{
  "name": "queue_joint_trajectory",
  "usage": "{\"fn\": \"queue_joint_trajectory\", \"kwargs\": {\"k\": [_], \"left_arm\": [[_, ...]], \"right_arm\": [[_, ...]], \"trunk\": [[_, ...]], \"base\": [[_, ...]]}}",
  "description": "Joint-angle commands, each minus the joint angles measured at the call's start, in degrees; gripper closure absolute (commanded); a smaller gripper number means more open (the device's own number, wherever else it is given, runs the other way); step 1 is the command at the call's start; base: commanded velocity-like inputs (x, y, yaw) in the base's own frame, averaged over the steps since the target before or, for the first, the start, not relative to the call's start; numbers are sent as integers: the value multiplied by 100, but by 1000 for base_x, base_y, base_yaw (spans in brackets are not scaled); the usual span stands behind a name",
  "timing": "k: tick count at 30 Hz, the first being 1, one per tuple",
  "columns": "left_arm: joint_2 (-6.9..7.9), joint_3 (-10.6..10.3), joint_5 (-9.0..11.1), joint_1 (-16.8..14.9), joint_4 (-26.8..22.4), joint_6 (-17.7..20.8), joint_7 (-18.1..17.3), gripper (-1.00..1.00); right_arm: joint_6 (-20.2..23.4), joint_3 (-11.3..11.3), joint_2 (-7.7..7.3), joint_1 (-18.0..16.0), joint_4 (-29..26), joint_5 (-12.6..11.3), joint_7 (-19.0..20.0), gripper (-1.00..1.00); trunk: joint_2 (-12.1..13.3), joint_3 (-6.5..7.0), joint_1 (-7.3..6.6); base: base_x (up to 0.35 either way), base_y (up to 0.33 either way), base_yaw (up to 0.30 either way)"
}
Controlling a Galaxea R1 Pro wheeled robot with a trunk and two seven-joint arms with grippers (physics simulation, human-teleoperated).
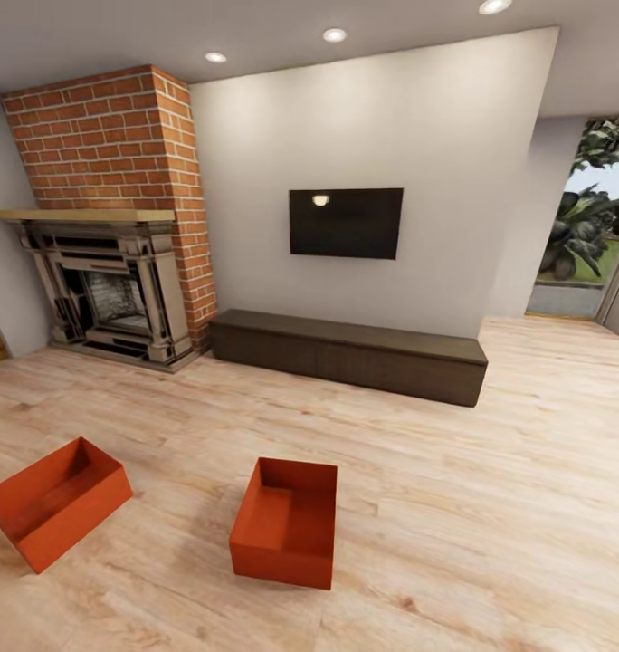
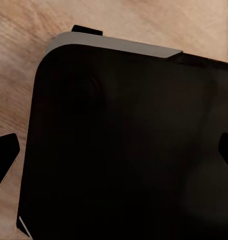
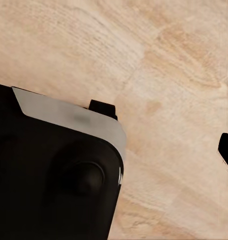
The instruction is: Move the two storage containers from the living room to the garage. In the garage, place one container on the floor and stack the other container on top of it (either order is fine).
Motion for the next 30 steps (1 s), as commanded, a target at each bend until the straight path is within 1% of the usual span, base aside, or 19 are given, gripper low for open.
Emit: {"fn": "queue_joint_trajectory", "kwargs": {"k": [1, 10, 20, 30], "left_arm": [[-2, 7, 31, 0, -2, -11, 4, -100], [-2, 10, 31, 0, -7, -14, -2, -100], [-1, 10, 46, 0, -8, -15, -2, -100], [-2, 10, 49, 0, -8, -20, 0, -100]], "right_arm": [[-22, 20, 3, -7, 16, 33, -32, -100], [-22, 24, 3, -7, 16, 36, -32, -100], [-22, 25, 3, -7, 16, 38, -32, -100], [-22, 33, -4, -7, 16, 63, -32, -100]], "trunk": [[-2, -5, 3], [-2, -5, 3], [-2, -5, 3], [-2, -5, 3]], "base": [[323, 37, -135], [323, 95, -231], [311, 157, -257], [281, 203, -36]]}}
